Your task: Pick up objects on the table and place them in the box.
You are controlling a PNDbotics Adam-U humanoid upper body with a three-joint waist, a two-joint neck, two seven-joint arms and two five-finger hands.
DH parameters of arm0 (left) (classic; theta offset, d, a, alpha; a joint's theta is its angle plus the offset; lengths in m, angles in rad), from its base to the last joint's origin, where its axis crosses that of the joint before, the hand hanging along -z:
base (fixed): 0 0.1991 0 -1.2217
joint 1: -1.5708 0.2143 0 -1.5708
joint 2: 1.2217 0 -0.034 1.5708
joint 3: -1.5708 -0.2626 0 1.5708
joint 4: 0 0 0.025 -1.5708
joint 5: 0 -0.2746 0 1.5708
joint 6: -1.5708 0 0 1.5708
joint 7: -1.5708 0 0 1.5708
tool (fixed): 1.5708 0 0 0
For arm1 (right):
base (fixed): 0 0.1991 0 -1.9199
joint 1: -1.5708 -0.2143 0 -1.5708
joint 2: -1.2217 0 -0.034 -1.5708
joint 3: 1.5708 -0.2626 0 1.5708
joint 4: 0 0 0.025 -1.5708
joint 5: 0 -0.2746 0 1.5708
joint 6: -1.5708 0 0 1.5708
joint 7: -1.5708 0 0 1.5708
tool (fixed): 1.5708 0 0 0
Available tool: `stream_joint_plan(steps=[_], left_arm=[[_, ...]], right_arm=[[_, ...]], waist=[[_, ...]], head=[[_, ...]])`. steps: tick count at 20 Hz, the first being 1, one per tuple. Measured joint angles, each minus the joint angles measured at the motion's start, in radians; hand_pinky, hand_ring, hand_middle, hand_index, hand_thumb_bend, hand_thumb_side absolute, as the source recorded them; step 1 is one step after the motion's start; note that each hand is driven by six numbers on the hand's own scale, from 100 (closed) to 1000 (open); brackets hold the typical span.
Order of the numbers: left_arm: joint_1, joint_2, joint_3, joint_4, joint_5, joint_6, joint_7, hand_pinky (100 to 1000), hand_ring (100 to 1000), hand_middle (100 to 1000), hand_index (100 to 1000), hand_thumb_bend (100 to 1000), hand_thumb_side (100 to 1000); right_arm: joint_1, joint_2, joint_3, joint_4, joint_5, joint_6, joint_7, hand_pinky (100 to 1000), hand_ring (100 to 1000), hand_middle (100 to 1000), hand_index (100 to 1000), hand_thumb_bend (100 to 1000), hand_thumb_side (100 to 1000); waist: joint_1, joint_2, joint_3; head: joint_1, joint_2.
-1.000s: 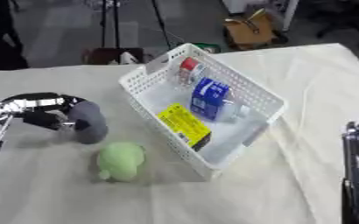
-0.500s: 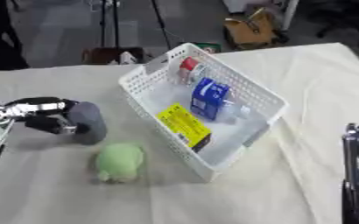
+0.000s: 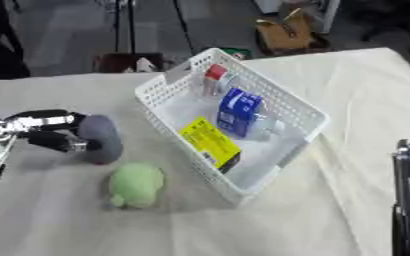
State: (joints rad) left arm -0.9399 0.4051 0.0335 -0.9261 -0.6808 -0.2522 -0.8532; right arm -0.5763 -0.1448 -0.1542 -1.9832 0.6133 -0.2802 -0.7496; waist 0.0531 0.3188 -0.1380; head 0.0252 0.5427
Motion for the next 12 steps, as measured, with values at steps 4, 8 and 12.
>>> stream_joint_plan(steps=[4, 8, 12], left_arm=[[0.000, 0.000, 0.001, 0.000, 0.005, 0.003, -0.003, 865, 736, 752, 714, 239, 727], [0.000, 0.000, 0.001, -0.001, 0.014, 0.003, -0.003, 860, 721, 725, 649, 207, 710], [0.000, 0.000, 0.003, -0.002, 0.022, 0.003, -0.003, 855, 705, 703, 614, 194, 704]], right_arm=[[0.000, 0.000, 0.000, 0.000, 0.000, 0.002, -0.002, 786, 716, 576, 794, 100, 938], [0.000, 0.000, 0.000, 0.000, 0.000, 0.004, -0.004, 786, 716, 576, 794, 100, 934], [0.000, 0.000, 0.000, 0.000, 0.000, 0.004, -0.005, 786, 716, 576, 794, 100, 934]], waist=[[-0.002, 0.000, 0.001], [-0.002, 0.000, 0.002], [-0.002, 0.000, 0.003]], head=[[0.000, 0.000], [0.000, 0.000], [-0.001, 0.000]])
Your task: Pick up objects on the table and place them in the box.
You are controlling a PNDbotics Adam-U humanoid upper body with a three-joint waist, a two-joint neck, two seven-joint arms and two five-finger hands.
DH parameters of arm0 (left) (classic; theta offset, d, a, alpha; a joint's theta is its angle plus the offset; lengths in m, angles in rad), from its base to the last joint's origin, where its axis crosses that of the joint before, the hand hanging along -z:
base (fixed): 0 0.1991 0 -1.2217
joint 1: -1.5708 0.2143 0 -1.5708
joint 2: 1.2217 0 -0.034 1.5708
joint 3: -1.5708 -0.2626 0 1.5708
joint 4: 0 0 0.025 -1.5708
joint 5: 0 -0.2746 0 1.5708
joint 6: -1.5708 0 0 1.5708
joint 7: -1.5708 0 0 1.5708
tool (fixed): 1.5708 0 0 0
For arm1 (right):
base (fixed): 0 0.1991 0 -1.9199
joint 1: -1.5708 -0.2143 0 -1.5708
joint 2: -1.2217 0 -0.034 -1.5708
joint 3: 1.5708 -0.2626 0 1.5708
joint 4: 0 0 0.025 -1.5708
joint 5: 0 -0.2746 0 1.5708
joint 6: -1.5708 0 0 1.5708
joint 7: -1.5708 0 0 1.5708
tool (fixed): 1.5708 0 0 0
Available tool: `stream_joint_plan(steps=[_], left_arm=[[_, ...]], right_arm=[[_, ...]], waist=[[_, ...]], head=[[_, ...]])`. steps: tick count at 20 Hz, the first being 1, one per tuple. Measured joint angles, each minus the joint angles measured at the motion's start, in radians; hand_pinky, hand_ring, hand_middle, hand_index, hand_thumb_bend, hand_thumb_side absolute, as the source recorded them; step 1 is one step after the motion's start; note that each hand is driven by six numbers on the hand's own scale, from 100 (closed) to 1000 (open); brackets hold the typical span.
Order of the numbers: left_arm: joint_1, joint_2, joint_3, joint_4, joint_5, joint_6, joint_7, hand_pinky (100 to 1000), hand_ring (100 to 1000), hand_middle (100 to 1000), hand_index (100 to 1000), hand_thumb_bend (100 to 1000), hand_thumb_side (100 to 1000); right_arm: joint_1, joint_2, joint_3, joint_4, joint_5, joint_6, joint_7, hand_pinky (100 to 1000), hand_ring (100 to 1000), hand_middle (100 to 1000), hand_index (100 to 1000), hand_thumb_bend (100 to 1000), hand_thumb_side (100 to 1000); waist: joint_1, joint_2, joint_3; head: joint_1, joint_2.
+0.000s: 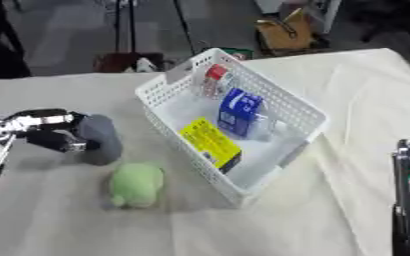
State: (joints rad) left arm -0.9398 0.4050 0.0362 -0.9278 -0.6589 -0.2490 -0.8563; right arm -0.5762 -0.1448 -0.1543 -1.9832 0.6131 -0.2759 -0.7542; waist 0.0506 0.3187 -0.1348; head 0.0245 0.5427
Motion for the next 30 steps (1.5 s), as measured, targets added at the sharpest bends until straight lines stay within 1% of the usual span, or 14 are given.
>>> stream_joint_plan(steps=[1, 3, 4, 7, 10, 12, 13, 18, 22, 30], left_arm=[[0.000, 0.000, 0.000, 0.000, 0.002, 0.000, 0.000, 852, 687, 676, 583, 180, 704], [0.000, 0.000, 0.002, 0.000, 0.010, 0.001, 0.001, 849, 669, 656, 563, 157, 702], [0.000, 0.000, 0.004, 0.000, 0.015, 0.002, 0.002, 849, 669, 656, 563, 157, 702], [0.000, 0.000, 0.005, 0.000, 0.033, 0.007, 0.003, 842, 653, 639, 541, 114, 681], [0.000, 0.000, 0.006, -0.003, 0.043, 0.012, 0.006, 840, 653, 639, 540, 100, 670], [0.000, 0.000, 0.006, -0.006, 0.043, 0.015, 0.008, 839, 650, 636, 537, 100, 662], [0.000, 0.000, 0.006, -0.007, 0.043, 0.015, 0.010, 835, 648, 633, 529, 100, 644], [0.000, 0.001, 0.006, -0.018, 0.039, 0.016, 0.032, 828, 627, 613, 511, 100, 631], [0.000, 0.001, 0.007, -0.020, 0.034, 0.018, 0.051, 819, 610, 596, 494, 100, 597], [-0.001, 0.005, 0.007, -0.035, 0.034, 0.022, 0.087, 815, 599, 585, 486, 100, 585]], right_arm=[[0.000, 0.000, 0.000, 0.000, 0.000, 0.000, 0.000, 786, 717, 576, 794, 100, 933], [0.000, 0.000, 0.000, 0.000, 0.000, 0.001, -0.001, 786, 717, 576, 794, 100, 933], [0.000, 0.000, 0.000, 0.000, 0.000, 0.002, -0.002, 786, 717, 576, 794, 100, 933], [0.000, 0.000, 0.000, 0.000, 0.000, 0.004, -0.004, 788, 717, 576, 794, 100, 931], [0.001, 0.000, 0.000, 0.000, 0.000, 0.004, -0.005, 788, 717, 576, 794, 100, 932], [0.001, 0.000, 0.000, 0.000, 0.000, 0.005, -0.005, 788, 717, 576, 794, 100, 931], [0.001, 0.000, 0.000, 0.000, 0.000, 0.005, -0.006, 788, 717, 576, 794, 100, 931], [0.001, 0.000, 0.000, 0.000, 0.000, 0.005, -0.008, 789, 718, 577, 794, 100, 931], [0.001, 0.000, 0.000, 0.000, 0.000, 0.005, -0.010, 789, 717, 577, 794, 100, 931], [0.001, 0.000, 0.000, 0.000, 0.000, 0.004, -0.013, 789, 717, 578, 793, 100, 931]], waist=[[0.000, 0.000, 0.000], [0.000, 0.000, 0.000], [0.000, 0.000, 0.000], [0.000, 0.000, 0.001], [0.000, 0.000, 0.003], [0.000, 0.000, 0.004], [0.000, 0.000, 0.004], [0.000, 0.000, 0.005], [0.000, 0.000, 0.005], [-0.001, -0.002, 0.006]], head=[[0.000, 0.000], [0.000, 0.000], [0.000, 0.000], [-0.001, 0.000], [-0.003, 0.000], [-0.004, 0.000], [-0.005, 0.000], [-0.005, 0.000], [-0.005, 0.000], [-0.005, 0.000]])
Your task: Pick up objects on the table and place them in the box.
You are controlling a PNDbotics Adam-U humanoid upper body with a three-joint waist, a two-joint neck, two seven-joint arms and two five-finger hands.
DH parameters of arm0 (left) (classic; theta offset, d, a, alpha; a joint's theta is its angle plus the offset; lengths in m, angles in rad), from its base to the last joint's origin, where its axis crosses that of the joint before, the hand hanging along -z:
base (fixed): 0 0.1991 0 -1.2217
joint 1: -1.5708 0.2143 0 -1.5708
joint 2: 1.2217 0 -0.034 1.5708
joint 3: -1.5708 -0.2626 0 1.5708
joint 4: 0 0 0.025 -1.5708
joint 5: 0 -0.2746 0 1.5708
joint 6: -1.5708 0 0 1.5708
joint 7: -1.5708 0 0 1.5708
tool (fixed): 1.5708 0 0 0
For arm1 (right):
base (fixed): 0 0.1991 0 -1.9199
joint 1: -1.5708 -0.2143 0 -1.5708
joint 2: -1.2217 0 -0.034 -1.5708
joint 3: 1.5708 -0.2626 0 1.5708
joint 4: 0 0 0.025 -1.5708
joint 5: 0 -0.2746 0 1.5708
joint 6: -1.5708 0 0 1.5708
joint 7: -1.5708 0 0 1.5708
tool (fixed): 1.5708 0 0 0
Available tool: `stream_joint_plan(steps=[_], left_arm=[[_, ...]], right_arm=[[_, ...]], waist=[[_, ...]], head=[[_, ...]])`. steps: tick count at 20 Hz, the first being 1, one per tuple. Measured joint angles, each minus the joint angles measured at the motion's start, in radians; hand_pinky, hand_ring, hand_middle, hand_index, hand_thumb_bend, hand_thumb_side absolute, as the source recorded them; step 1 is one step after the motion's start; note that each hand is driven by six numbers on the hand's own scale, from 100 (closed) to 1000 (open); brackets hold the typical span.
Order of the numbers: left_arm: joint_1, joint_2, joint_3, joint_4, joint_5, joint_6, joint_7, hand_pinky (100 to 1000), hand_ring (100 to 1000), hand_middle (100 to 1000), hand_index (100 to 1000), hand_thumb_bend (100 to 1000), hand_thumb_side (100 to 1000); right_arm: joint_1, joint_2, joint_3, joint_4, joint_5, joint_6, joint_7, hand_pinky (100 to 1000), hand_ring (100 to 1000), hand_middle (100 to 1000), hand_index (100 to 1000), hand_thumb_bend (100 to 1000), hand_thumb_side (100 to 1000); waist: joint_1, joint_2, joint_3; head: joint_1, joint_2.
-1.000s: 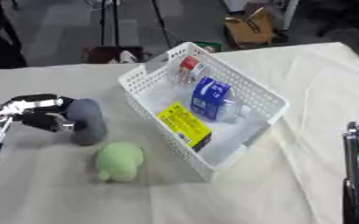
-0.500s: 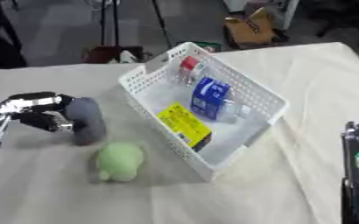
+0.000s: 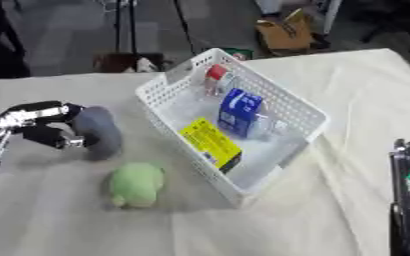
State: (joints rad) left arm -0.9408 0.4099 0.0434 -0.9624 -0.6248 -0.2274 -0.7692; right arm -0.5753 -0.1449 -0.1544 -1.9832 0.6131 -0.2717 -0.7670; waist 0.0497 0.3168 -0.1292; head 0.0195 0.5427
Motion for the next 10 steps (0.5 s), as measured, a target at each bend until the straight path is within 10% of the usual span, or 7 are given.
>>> stream_joint_plan(steps=[10], left_arm=[[-0.008, 0.016, 0.000, -0.014, 0.001, 0.001, 0.018, 813, 588, 570, 472, 100, 579]], right_arm=[[0.000, 0.000, 0.000, 0.000, 0.000, 0.000, -0.001, 790, 718, 579, 793, 100, 930]], waist=[[0.000, -0.005, 0.001]], head=[[-0.002, 0.000]])
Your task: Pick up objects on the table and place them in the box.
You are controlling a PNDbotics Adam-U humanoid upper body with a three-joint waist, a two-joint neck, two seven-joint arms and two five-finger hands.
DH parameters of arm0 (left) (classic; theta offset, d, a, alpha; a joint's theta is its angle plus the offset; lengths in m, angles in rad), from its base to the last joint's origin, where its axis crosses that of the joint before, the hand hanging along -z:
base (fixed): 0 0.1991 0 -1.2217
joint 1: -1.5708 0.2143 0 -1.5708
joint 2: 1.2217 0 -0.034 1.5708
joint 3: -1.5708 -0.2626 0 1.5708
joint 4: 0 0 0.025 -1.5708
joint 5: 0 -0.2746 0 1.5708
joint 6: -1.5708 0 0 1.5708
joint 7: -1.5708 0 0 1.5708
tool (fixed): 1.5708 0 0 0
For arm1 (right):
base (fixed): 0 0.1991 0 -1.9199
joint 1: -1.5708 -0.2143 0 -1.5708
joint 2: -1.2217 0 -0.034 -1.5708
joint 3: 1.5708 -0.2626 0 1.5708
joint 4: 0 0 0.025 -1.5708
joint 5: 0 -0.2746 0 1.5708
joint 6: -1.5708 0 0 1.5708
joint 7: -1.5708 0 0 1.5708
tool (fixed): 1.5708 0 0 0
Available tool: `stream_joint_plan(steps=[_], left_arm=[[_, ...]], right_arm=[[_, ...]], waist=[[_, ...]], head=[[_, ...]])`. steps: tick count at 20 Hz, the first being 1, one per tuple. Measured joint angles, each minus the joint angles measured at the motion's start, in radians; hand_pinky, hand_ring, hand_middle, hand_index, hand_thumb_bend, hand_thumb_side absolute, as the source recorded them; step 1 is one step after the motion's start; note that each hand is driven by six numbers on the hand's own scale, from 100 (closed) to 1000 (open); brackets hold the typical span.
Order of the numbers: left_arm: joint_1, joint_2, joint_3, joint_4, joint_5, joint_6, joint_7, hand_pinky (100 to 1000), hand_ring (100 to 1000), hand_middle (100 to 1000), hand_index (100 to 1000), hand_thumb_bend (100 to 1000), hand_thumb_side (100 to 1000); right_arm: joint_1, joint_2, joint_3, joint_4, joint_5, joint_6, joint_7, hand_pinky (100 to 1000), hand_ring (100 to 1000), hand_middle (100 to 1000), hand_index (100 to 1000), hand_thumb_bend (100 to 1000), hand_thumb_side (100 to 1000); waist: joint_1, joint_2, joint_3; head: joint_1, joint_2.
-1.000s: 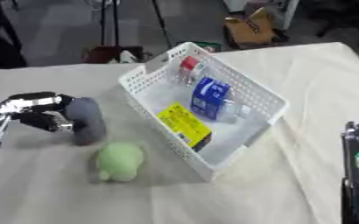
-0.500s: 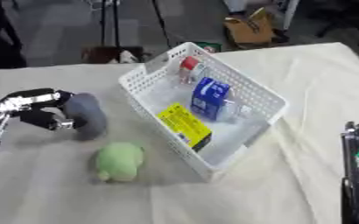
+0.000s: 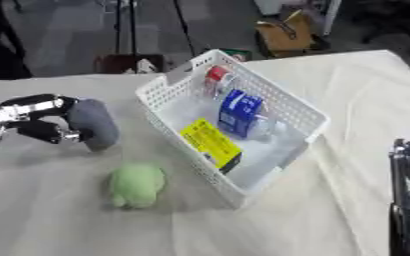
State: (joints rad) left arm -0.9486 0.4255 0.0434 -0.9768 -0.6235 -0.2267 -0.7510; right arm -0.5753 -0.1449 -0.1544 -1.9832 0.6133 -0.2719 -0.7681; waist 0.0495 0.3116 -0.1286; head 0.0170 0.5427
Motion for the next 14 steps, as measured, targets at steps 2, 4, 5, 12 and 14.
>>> stream_joint_plan(steps=[2, 4, 5, 12, 14], left_arm=[[-0.001, 0.005, 0.000, -0.002, 0.002, 0.000, 0.002, 813, 583, 566, 469, 100, 574], [-0.002, 0.010, 0.000, -0.006, 0.005, 0.000, 0.003, 813, 581, 565, 469, 100, 575], [-0.003, 0.013, 0.000, -0.007, 0.007, 0.000, 0.003, 813, 581, 565, 469, 100, 575], [-0.011, 0.034, 0.003, -0.017, 0.024, 0.004, 0.009, 810, 575, 559, 465, 100, 569], [-0.012, 0.038, 0.003, -0.019, 0.030, 0.005, 0.010, 810, 573, 557, 464, 100, 564]], right_arm=[[0.000, 0.000, 0.000, 0.000, 0.000, 0.000, -0.001, 789, 718, 579, 794, 100, 930], [0.002, 0.000, 0.000, 0.000, 0.001, 0.000, -0.003, 789, 718, 580, 793, 100, 930], [0.003, 0.000, 0.000, 0.000, 0.001, 0.000, -0.003, 789, 718, 580, 793, 100, 930], [0.004, 0.000, 0.000, 0.000, 0.002, 0.000, -0.006, 790, 718, 580, 793, 100, 930], [0.005, 0.000, 0.000, 0.000, 0.002, 0.000, -0.007, 790, 718, 581, 793, 100, 929]], waist=[[0.000, -0.001, 0.000], [0.000, -0.005, 0.002], [0.000, -0.007, 0.002], [0.001, -0.018, 0.007], [0.001, -0.019, 0.008]], head=[[0.000, 0.000], [-0.001, 0.000], [-0.001, 0.000], [-0.002, 0.000], [-0.002, 0.000]])
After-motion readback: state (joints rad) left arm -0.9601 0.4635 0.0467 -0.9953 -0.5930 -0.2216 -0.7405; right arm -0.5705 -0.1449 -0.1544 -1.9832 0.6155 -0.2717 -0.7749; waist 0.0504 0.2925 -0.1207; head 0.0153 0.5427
